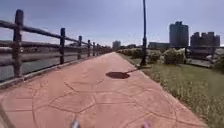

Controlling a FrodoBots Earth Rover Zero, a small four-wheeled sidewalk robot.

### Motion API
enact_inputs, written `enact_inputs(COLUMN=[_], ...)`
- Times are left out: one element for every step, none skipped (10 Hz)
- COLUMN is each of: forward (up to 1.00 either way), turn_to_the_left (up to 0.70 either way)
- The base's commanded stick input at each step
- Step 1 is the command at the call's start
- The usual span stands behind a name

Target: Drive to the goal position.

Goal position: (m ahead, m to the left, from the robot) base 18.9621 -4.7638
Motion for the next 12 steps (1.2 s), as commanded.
enact_inputs(forward=[0.85, 0.85, 0.85, 0.85, 0.85, 0.85, 0.85, 0.85, 0.85, 0.85, 0.85, 0.85], turn_to_the_left=[0.0, 0.0, 0.0, 0.0, 0.0, 0.0, 0.0, 0.0, 0.0, 0.0, 0.0, 0.0])
